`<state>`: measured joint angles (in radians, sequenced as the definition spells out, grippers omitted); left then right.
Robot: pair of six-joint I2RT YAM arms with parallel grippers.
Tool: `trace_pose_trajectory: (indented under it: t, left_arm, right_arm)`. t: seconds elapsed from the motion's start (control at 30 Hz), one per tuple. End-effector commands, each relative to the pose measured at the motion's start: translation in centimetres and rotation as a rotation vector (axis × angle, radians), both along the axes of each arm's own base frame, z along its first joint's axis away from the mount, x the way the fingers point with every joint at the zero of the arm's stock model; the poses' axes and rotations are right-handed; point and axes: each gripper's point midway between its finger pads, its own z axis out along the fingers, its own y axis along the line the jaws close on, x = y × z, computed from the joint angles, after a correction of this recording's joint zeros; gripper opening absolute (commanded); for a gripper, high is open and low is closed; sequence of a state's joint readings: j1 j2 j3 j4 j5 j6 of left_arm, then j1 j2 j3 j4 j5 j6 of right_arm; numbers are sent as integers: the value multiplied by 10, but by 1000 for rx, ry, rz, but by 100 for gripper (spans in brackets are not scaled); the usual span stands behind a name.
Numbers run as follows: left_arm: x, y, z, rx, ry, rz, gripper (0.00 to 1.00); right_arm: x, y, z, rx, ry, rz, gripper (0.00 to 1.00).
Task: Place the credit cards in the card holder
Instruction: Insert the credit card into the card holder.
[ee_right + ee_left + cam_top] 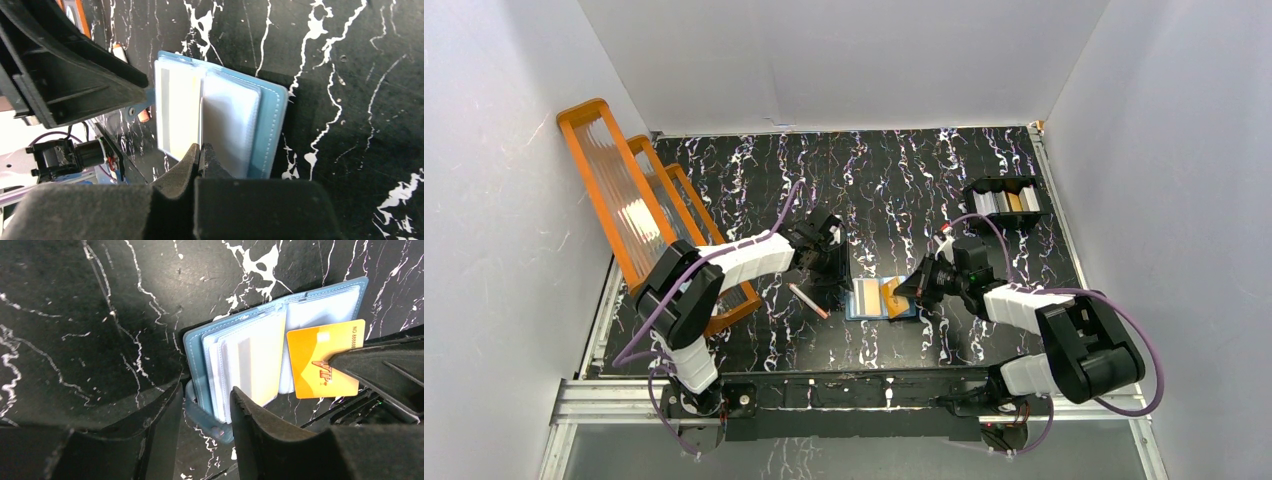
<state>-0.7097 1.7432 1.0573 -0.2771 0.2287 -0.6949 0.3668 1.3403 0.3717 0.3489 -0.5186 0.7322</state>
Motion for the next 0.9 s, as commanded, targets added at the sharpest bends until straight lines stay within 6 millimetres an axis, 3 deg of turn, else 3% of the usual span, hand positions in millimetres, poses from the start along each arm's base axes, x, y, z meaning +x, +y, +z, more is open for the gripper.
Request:
trace_pose_trajectory:
  t: [0.0, 0.07, 0.47, 0.87]
  left_arm:
    - [8, 12, 26, 33, -83, 13, 36]
    - [8, 11, 27, 23, -79, 8, 33]
    - [-11, -7, 4, -71, 25, -49, 35]
    - [-12, 1, -14, -20, 41, -49, 18]
  right_arm:
    - [9, 2, 0, 6, -54, -10, 0]
    - [-3, -1, -13, 6, -21, -6, 0]
    - [-3, 5, -5, 58, -40, 12, 0]
    - [2, -1, 12, 27, -109, -13, 0]
